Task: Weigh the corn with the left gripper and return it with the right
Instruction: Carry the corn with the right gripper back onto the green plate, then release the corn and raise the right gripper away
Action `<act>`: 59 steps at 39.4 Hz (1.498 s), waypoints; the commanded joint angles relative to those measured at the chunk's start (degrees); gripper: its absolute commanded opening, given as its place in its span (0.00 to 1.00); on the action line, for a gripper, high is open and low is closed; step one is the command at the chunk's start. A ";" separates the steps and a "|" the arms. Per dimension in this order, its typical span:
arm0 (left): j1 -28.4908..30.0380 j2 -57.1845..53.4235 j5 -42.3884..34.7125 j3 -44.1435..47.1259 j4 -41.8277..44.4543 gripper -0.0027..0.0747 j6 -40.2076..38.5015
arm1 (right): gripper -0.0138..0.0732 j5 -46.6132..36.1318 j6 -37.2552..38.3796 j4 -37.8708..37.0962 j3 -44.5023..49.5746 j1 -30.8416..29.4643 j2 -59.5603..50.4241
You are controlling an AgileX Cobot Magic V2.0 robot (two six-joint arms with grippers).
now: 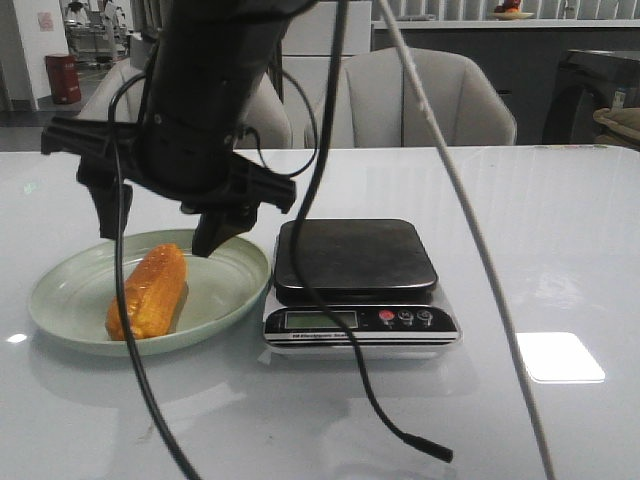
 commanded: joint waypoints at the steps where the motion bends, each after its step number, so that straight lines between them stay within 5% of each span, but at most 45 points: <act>1: -0.20 -1.06 -4.43 -1.35 -0.19 0.18 -0.08 | 0.79 1.31 -0.50 -0.50 -2.07 -2.01 -8.02; 15: -0.20 -1.06 -4.43 -1.35 -0.19 0.18 -0.08 | 0.79 20.78 -17.85 -0.35 0.16 -11.57 -23.89; 23: -0.20 -1.06 -4.43 -1.35 -0.19 0.18 -0.08 | 0.79 22.89 -25.29 0.16 9.33 -15.61 -35.97; 59: -0.20 -1.06 -4.43 -1.35 -0.19 0.18 -0.08 | 0.79 -13.83 -33.14 -3.72 70.56 -15.98 -105.16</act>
